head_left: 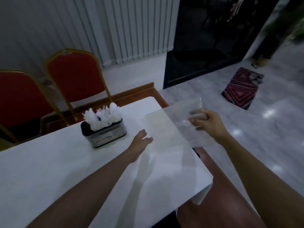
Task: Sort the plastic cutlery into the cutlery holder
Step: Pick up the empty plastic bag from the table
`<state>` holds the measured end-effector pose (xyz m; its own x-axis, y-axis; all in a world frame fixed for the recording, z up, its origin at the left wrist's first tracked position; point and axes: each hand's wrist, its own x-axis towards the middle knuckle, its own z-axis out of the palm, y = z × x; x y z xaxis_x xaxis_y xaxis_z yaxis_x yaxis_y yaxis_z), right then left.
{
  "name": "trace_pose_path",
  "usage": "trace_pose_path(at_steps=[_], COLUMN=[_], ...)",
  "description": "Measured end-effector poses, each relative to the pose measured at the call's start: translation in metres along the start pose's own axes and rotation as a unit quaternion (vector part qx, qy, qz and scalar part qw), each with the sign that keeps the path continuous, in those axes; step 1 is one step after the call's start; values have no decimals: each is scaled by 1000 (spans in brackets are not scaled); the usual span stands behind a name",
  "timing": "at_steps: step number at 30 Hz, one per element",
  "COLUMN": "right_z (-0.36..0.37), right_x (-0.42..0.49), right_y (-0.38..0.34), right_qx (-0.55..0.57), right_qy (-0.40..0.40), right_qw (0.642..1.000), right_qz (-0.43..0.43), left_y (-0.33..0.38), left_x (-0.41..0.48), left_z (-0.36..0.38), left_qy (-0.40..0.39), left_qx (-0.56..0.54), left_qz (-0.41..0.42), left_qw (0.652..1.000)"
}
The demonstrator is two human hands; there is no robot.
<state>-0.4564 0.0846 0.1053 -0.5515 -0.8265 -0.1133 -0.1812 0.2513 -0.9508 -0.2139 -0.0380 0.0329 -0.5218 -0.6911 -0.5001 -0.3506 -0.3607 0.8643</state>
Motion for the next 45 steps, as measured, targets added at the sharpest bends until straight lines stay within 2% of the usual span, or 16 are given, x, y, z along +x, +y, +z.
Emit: trace_pose_path(at_steps=[5,10,15,16,20,25,29,34,39,45], right_z=[-74,-102,-84,-80,-53,-24,-9,1,4,-9], right_x=[33,78,115,132,148,166,180,195,200,193], right_y=[35,100,177,210,270,325,349,377,387,379], right_qx=[-33,-174,-249,-260,-293,-312,-312,-289,-235,-291], right_qy=[102,146,118,104,40,6,-2,-37,-70,-65], right_qw=[994,974,959,956,940,930,923,931,935,925], right_qz=[-7,-17,60,93,172,195,226,219,256,235], left_y=[30,43,39,25,0,-25,-40,-50,-55,-56], left_x=[54,112,167,195,240,279,299,315,318,308], left_z=[80,145,185,200,220,237,246,252,257,252], left_qy=[-39,-42,-42,-39,-21,12,16,12,-4,-15], left_qx=[145,216,197,192,208,199,216,251,270,296], left_qz=[35,52,20,0,-58,-121,-148,-162,-188,-173], left_qw=[988,974,979,981,976,972,965,954,944,939])
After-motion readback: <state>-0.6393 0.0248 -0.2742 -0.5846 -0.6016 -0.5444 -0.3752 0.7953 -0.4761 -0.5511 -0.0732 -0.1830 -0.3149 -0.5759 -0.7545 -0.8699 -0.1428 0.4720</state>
